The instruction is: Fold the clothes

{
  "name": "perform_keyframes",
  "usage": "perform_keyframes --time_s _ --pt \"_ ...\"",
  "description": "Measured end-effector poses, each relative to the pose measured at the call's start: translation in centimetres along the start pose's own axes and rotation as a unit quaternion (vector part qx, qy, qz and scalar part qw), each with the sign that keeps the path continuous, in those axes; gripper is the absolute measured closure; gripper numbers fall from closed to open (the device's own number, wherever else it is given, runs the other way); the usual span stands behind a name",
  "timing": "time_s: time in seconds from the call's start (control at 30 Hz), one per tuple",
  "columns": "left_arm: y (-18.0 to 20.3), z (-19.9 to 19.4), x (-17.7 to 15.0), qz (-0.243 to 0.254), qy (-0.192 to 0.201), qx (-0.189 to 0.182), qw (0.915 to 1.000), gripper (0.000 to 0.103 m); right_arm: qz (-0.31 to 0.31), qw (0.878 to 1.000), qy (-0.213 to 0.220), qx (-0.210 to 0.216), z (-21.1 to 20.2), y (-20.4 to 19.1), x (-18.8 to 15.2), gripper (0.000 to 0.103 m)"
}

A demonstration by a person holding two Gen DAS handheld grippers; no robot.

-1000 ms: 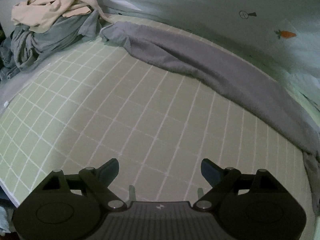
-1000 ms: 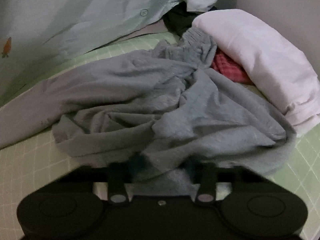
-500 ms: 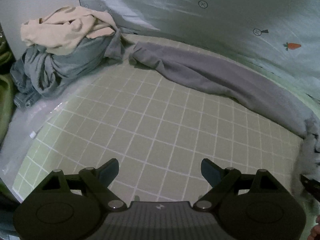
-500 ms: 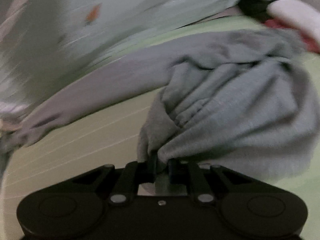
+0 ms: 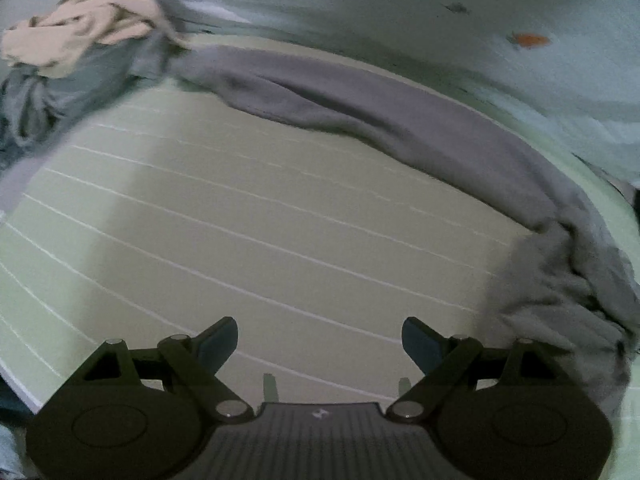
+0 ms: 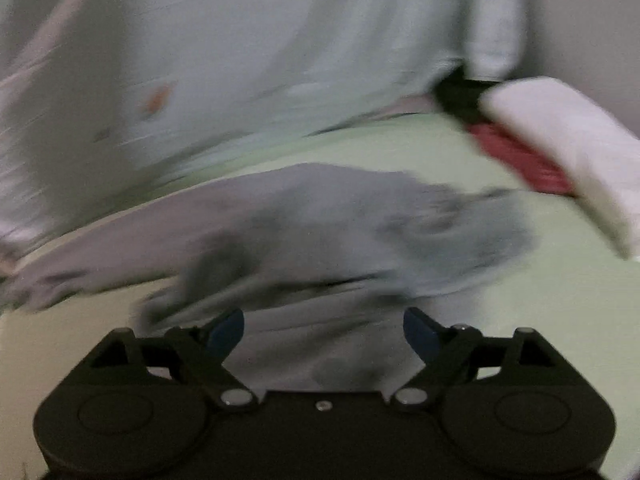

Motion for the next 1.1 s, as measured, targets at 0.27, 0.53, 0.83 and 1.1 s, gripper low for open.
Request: perform_keyframes --time_s 0.27,0.53,0.83,1.1 --pt "11.0 3.3 -4.8 -0.018 -0.053 -0.028 0.9981 0.014 -0.088 0.995 -0.017 -0.034 5.4 8.5 4.0 0.011" --pt "16.7 4.9 -7.3 -0.035 -0.075 -0.036 0.9959 0.019 -0.122 0.99 -0.06 0.039 11.0 11.4 6.3 0.006" --pt "16.6 5.2 -5.2 -0.061 -0.053 0.043 0.9958 0.097 -0.175 0.972 -0.086 0.133 13.6 9.6 8.2 0.094" --pt "6.7 3.0 4.4 -0.093 0.042 0.167 0.9807 0.099 -0.152 0.987 0.045 0.018 15.6 15.0 20.4 0.095"
Point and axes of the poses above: each gripper's, at about its wrist camera, not at the fingertips, and z roughly the way its jaws point, y to its right, x to its top, the point moved 10 cm from there along z, roughly the way its jaws point
